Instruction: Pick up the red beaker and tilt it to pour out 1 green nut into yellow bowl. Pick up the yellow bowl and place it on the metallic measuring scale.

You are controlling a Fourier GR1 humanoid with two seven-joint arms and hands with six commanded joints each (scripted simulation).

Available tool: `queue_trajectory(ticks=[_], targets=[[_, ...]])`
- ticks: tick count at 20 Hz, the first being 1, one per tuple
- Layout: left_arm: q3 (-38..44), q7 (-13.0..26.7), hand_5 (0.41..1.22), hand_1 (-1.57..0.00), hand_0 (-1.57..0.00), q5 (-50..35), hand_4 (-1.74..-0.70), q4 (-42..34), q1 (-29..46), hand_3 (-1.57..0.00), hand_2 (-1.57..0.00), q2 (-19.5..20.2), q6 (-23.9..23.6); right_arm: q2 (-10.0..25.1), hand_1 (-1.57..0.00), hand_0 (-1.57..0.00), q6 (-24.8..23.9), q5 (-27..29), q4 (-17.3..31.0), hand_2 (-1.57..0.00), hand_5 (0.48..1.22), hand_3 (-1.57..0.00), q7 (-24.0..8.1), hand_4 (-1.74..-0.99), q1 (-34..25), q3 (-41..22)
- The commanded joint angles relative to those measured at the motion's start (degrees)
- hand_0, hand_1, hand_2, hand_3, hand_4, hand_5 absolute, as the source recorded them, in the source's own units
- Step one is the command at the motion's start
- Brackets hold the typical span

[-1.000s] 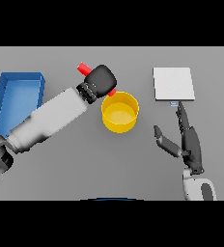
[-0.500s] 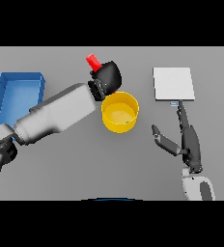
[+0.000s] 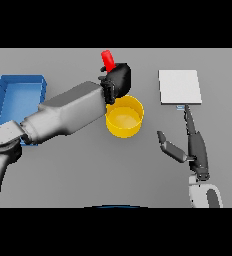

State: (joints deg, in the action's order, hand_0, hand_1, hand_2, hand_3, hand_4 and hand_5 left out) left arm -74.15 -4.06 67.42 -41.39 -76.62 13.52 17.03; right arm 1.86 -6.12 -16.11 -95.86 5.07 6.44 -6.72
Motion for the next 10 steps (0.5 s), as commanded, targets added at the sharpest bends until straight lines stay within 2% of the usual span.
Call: queue_trajectory(ticks=[1,3,4,5,6,8,10], targets=[[0.0,-1.15,1.221,-1.57,-1.57,-0.31,-1.73,-0.35,-1.22,-1.57,-1.57,0.71,0.59,-0.37,0.0,0.0,-0.43,-0.43,-0.69,0.0,0.594,0.0,0.52,-1.207,0.34,-0.36],[1.2,-2.45,1.221,-1.57,-1.57,-1.68,-1.73,0.33,-3.92,-1.57,-1.57,1.64,0.65,-0.49,0.0,0.0,-0.64,-0.5,-0.24,0.0,0.592,0.0,-1.05,-1.206,-0.43,-0.16],[2.06,-2.48,1.221,-1.57,-1.57,-2.15,-1.73,1.33,-5.32,-1.57,-1.57,2.26,-1.02,-0.41,0.0,0.0,-0.82,-0.42,-0.46,0.0,0.592,0.0,-0.41,-1.209,-0.65,0.0],[3.01,-2.74,1.221,-1.57,-1.57,-2.8,-1.73,2.15,-7.0,-1.49,-1.57,3.05,-1.68,-0.85,0.0,0.0,-1.13,-0.82,-0.05,0.0,0.592,0.0,0.35,-1.203,-0.03,-0.37],[4.03,-2.46,1.221,-1.57,-1.57,-3.36,-1.68,3.7,-8.67,-1.51,-1.4,3.69,-2.53,-0.25,0.0,0.0,-1.0,-0.34,-0.15,0.0,0.592,0.0,0.74,-1.201,-0.41,0.26],[6.82,-3.43,1.221,-1.57,-1.57,-5.64,-1.7,6.23,-12.26,-1.04,-1.46,5.29,-4.0,-0.78,0.0,0.0,-0.61,-0.1,0.12,0.0,0.596,0.0,0.66,-1.186,-0.96,-0.22],[9.36,-3.3,1.221,-1.57,-1.57,-7.96,-1.7,9.67,-14.89,-1.23,-1.5,6.63,-4.86,-1.18,0.0,0.0,-0.35,0.7,0.58,0.0,0.593,0.0,0.72,-1.181,-1.52,-0.08]])
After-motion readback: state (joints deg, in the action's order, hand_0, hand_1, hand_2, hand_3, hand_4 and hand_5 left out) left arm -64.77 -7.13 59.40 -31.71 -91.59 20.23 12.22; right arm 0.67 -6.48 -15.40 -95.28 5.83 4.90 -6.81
